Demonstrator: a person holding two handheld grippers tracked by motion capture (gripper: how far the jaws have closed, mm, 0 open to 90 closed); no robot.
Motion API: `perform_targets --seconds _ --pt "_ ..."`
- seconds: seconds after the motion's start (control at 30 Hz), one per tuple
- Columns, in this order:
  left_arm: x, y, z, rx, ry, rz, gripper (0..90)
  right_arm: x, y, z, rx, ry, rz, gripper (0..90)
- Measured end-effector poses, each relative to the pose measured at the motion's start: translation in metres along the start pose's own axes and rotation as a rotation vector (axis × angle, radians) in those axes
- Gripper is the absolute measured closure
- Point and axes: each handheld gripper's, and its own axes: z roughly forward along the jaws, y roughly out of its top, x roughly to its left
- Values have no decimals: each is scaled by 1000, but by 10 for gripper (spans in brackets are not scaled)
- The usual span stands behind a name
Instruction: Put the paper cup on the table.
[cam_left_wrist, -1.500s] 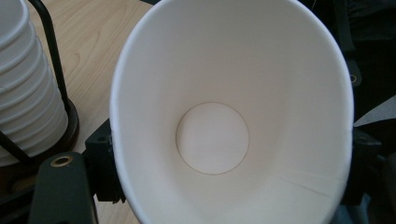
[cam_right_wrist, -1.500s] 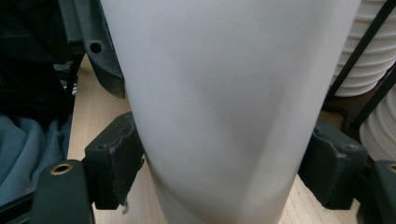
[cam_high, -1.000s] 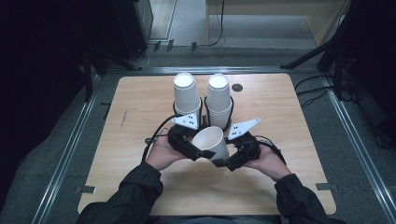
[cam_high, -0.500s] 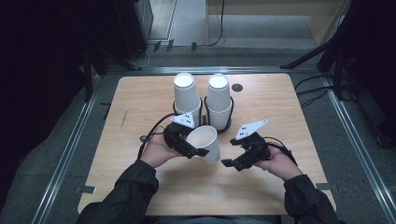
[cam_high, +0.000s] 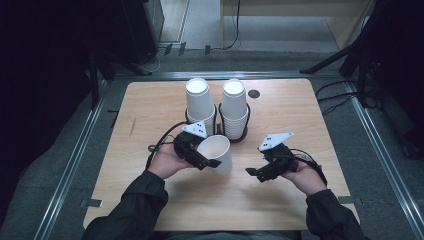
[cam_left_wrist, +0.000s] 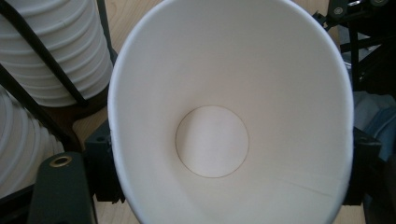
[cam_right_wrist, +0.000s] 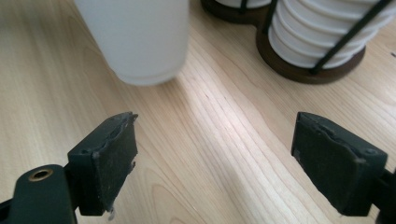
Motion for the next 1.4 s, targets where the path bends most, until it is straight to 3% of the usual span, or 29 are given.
perform_targets --seconds 0.33,0.47,0.63,0.93,1.4 --pt "7 -9 -9 -1 28 -36 193 -18 -6 -3 0 -31 63 147" --pt "9 -13 -19 -9 38 -41 192 -26 -5 -5 1 -96 113 147" --pt "12 -19 -29 -25 64 -67 191 -36 -6 -9 -25 -109 170 147" --pt "16 -31 -45 -28 104 -126 186 -42 -2 -9 -42 -96 152 147" --pt "16 -46 -66 -48 160 -157 186 -47 0 -6 -34 -83 134 147"
